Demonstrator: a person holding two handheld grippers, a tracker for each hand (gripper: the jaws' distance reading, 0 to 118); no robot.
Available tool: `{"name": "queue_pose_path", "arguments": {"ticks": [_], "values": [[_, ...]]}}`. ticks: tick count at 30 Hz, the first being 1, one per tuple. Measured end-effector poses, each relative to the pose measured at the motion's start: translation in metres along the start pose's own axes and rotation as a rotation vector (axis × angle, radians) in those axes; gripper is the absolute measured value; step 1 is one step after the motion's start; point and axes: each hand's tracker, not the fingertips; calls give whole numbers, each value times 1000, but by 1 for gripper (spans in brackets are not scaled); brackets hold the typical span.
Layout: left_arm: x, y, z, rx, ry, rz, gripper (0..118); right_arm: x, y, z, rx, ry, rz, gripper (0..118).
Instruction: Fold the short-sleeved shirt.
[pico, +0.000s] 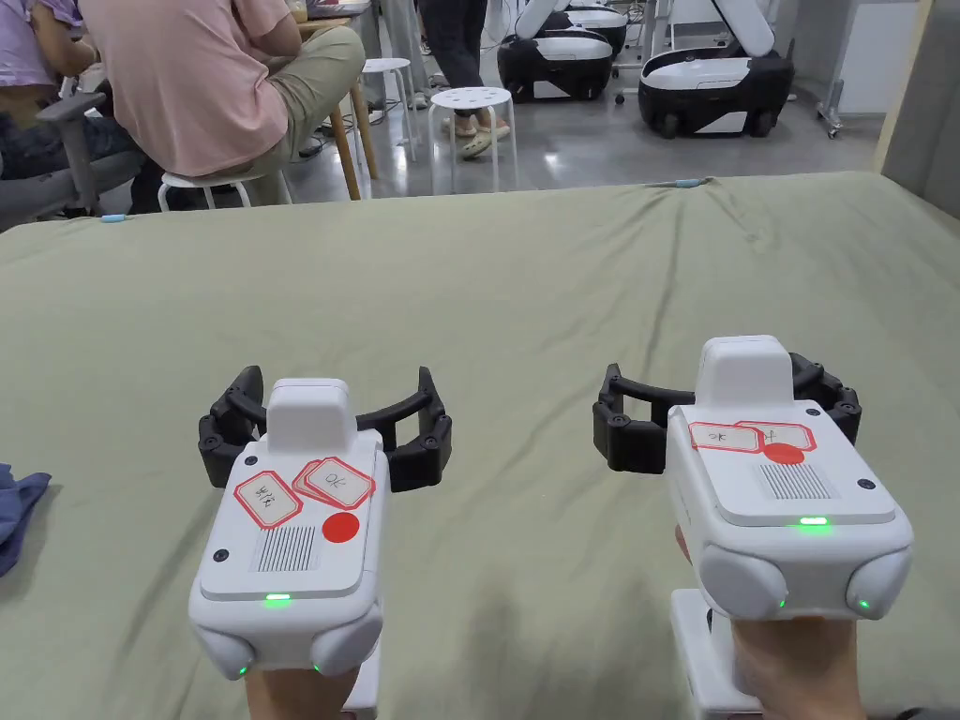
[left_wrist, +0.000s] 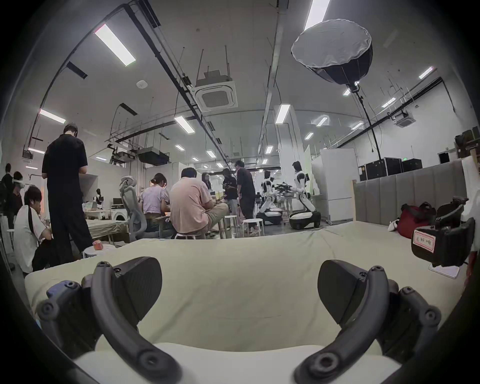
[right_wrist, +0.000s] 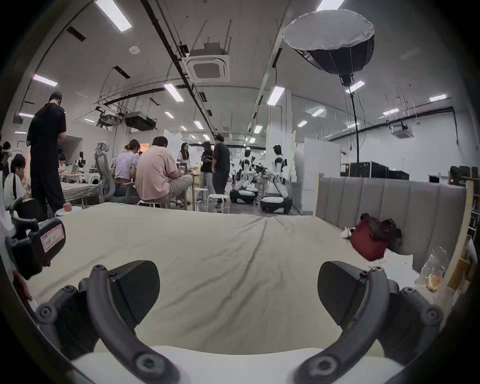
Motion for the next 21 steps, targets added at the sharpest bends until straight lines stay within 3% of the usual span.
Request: {"name": "queue_pose_path", "arguments": {"ticks": [3,7,21], "values": [[-1,-2,0,-5,4,0,118,0,2,6,50,47,29,118],[0,-4,0,-10,6,5,118,-5,2,10,66,15,79,118],[1,0,0,-2,2,-8,118,-2,-3,5,53,19,74,118]]}}
